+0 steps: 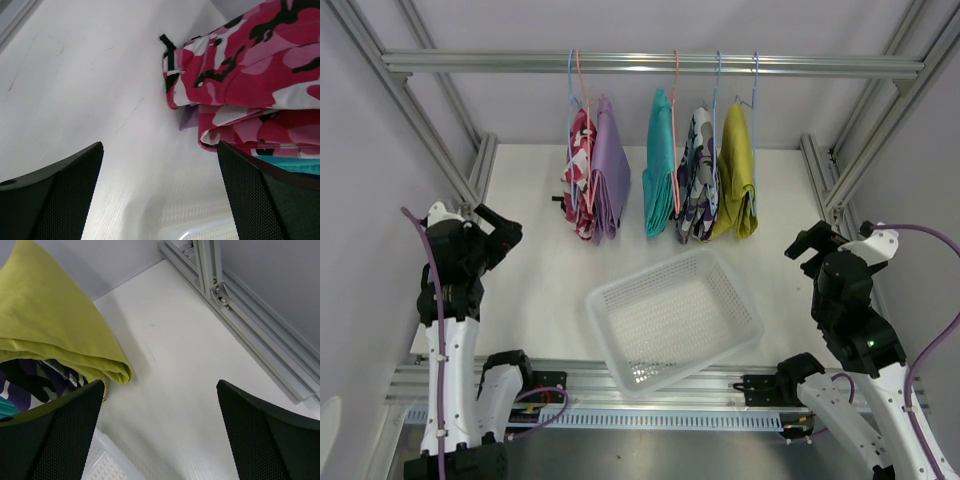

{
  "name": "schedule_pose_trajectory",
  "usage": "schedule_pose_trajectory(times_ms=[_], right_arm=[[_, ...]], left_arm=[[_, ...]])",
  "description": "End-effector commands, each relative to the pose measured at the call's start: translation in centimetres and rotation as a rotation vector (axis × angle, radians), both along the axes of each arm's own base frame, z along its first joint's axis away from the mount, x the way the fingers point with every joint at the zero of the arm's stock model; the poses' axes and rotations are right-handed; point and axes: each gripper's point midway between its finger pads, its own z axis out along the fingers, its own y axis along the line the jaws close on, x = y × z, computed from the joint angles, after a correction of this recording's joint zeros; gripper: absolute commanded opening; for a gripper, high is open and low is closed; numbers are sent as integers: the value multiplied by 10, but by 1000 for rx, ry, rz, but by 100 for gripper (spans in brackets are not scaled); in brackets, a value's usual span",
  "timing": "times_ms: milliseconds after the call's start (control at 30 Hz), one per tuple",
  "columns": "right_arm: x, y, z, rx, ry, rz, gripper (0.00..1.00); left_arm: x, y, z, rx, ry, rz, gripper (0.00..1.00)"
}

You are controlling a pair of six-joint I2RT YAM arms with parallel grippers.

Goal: Remove the trousers from the hanger
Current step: Pick up the hanger from the clothesline.

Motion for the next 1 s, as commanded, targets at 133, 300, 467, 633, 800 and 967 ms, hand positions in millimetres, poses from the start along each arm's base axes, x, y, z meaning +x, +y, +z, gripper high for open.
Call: schedule_pose_trajectory(times_ms=[133, 300, 467, 633, 800, 967], right_arm=[[-1, -17, 3, -5, -27, -115, 99], [2, 1, 20, 52, -109, 6, 99], [-4, 19, 39, 91, -255, 164, 100], [1, 18, 39, 41, -232, 184, 99], [7, 17, 33, 36, -207, 180, 100], [11, 17, 26, 30, -185, 172, 100]], left_arm=[[12, 2, -5, 12, 83, -40, 99], [20, -24, -10, -96, 34, -147, 99], [28, -36, -7, -156, 5, -215, 100], [30, -30, -7, -205, -9, -173, 99], [29, -33, -4, -216, -26, -189, 100], [25, -34, 3, -193, -45, -197, 99]])
